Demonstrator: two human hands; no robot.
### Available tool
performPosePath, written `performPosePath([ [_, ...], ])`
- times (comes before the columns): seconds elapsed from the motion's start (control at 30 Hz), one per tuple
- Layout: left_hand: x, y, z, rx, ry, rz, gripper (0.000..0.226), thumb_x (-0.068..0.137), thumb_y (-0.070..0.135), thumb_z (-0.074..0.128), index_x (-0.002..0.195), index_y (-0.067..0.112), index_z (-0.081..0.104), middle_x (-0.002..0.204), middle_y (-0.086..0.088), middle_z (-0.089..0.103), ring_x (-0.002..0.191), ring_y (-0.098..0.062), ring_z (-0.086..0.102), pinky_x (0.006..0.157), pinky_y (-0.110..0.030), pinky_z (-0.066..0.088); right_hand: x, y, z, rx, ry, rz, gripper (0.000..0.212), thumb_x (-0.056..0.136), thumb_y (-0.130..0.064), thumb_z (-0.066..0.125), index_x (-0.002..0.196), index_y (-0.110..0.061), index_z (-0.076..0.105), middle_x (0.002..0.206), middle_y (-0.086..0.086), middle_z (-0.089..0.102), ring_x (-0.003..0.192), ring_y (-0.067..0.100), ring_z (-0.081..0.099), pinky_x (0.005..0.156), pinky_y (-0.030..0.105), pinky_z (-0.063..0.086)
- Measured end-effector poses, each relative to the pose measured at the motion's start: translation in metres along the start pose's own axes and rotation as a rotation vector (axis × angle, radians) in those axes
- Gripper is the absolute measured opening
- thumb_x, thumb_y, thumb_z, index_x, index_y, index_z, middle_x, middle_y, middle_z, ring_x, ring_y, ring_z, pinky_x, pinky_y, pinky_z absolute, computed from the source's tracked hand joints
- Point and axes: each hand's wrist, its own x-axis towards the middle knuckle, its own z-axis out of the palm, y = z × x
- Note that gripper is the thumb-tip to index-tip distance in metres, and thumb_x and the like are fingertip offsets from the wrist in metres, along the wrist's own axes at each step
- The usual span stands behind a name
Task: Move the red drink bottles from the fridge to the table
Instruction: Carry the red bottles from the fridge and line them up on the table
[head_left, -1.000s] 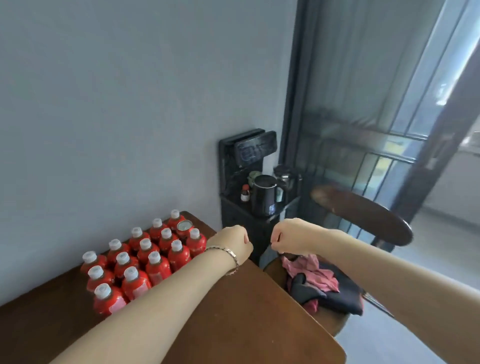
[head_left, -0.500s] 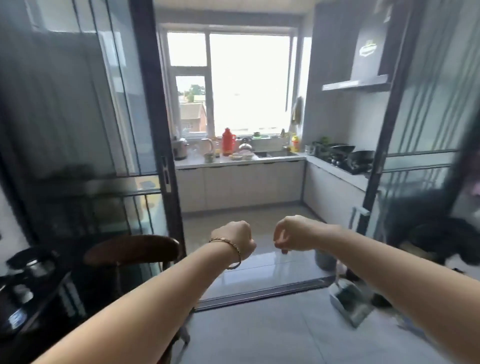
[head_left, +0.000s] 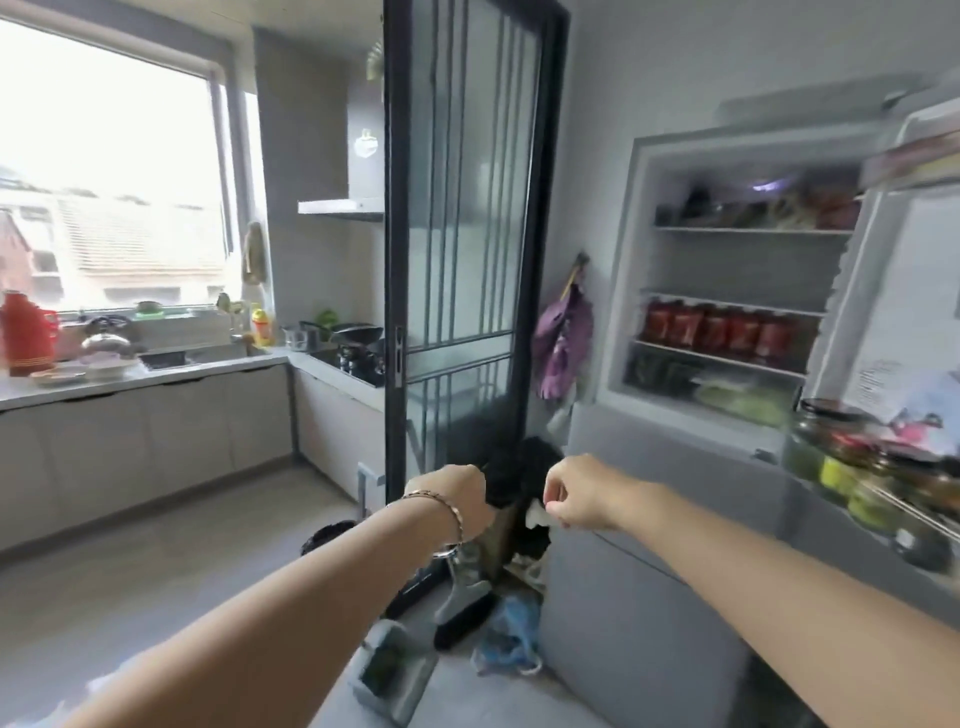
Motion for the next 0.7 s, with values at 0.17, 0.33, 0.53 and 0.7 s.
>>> performPosePath([
  [0.17, 0.115, 0.065, 0.002, -0.019, 0.023, 0.159, 0.023, 0.09, 0.022, 0.045, 0.099, 0.012, 0.064, 0.105, -0.004, 0.066, 0.096, -0.027, 0.063, 0.075, -0.032, 0.048, 0.058, 0.094, -0.032, -0.042, 0.092, 0.159, 0.021, 0.089, -0.019, 0.048, 0.102, -0.016, 0.065, 0.108, 0.007, 0.065, 0.099, 0.026, 0.061, 0.086, 0.038, 0.052],
  [0.33, 0.236, 0.105, -0.001, -0.001, 0.082, 0.303, 0.022, 0.089, 0.02, 0.043, 0.096, 0.009, 0.062, 0.103, -0.007, 0.066, 0.094, -0.028, 0.064, 0.072, -0.031, 0.048, 0.121, 0.157, -0.068, -0.091, 0.152, 0.294, 0.024, 0.088, -0.022, 0.048, 0.105, -0.021, 0.065, 0.11, 0.001, 0.063, 0.098, 0.022, 0.06, 0.085, 0.035, 0.053],
  [0.53, 0.381, 0.144, -0.016, 0.074, 0.137, 0.495, 0.025, 0.091, 0.022, 0.041, 0.101, 0.014, 0.063, 0.106, -0.004, 0.066, 0.097, -0.026, 0.063, 0.076, -0.032, 0.049, 0.213, 0.224, -0.125, -0.053, 0.241, 0.427, 0.021, 0.087, -0.019, 0.051, 0.1, -0.015, 0.068, 0.104, 0.004, 0.068, 0.093, 0.025, 0.064, 0.08, 0.034, 0.053],
  [0.7, 0.494, 0.186, -0.016, 0.049, 0.138, 0.539, 0.027, 0.093, 0.021, 0.04, 0.107, 0.015, 0.062, 0.105, -0.003, 0.065, 0.094, -0.024, 0.064, 0.069, -0.028, 0.045, 0.282, 0.292, -0.161, -0.04, 0.295, 0.51, 0.023, 0.087, -0.012, 0.048, 0.069, -0.021, 0.06, 0.078, -0.002, 0.06, 0.084, 0.024, 0.06, 0.058, 0.025, 0.041],
])
